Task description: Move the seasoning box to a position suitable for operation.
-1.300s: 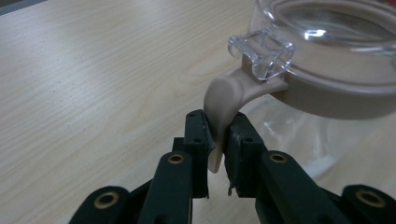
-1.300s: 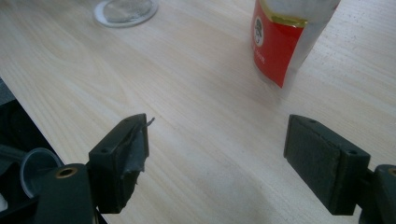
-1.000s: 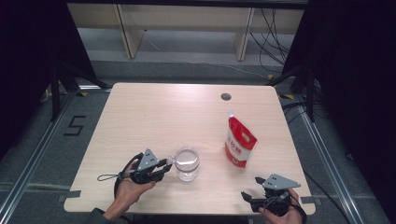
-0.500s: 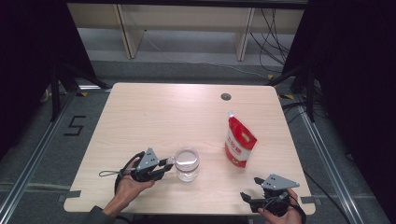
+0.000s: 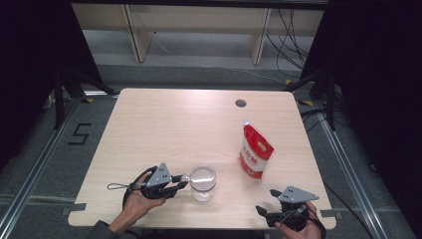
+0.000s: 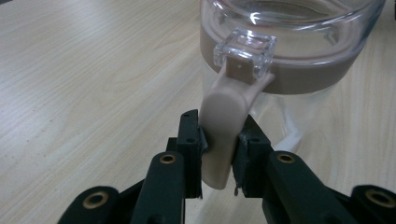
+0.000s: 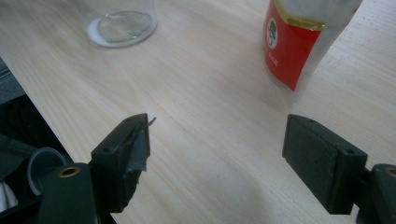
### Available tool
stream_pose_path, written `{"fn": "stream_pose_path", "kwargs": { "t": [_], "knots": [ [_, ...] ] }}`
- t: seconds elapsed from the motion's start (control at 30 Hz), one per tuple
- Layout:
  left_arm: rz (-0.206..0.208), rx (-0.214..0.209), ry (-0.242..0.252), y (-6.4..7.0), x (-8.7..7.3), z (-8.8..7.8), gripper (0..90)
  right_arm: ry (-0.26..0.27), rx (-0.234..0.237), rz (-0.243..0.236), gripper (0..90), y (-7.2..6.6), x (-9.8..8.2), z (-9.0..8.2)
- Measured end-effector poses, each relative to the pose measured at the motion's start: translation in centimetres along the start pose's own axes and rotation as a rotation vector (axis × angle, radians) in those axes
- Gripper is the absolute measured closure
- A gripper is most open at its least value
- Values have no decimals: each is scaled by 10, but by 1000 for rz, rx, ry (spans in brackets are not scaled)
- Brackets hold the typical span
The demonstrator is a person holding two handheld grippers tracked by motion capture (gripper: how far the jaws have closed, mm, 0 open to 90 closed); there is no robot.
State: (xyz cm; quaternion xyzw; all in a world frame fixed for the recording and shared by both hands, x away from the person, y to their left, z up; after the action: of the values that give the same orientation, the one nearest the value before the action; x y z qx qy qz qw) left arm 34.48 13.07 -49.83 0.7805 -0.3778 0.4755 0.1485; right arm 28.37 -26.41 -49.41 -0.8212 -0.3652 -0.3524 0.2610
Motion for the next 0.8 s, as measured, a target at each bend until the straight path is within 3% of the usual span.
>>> {"fn": "stream_pose_path", "kwargs": {
  "t": [0.13, 0.17, 0.2, 0.23, 0.27, 0.3, 0.53, 0.77, 0.8],
  "knots": [
    [-9, -29, 11, 6, 1, 1, 744, -4, -5, -13, 241, 1, -1, -2],
    [0, -37, 11, 8, 1, 1, 745, -3, -4, 4, 241, 0, -1, -2],
    [2, -42, 12, 9, 2, 1, 745, -3, -5, -19, 241, 2, -1, -3],
    [3, -52, 13, 11, 2, 1, 745, -9, 0, 22, 241, -1, -2, -3],
    [27, -54, 11, 10, 2, 1, 745, -7, -2, -7, 241, 2, -1, -2],
    [16, -57, 14, 12, 2, 1, 745, -4, -10, -16, 241, 3, -1, -2],
    [14, -66, 12, 13, 1, -1, 735, -17, -1, -23, 241, 2, 0, 1],
    [-44, -39, 24, 12, 3, -11, 512, -16, 9, -35, 241, 2, 2, 3],
    [-37, -37, 23, 12, 3, -14, 490, -17, 9, -36, 241, 2, 2, 3]
  ]
}}
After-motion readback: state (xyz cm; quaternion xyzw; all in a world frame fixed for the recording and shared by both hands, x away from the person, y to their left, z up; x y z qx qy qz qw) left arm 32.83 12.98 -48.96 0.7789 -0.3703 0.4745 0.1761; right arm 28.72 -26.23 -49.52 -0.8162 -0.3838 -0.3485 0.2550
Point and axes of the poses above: each handheld gripper's, and its own axes: z roughly forward along the jaws, x roughly out of its top, y roughly to its right, the point moved 1 cm from there along z, roughly forward along the jaws, and after that the axes turned 12 degrees about x, right-handed, at the moved point
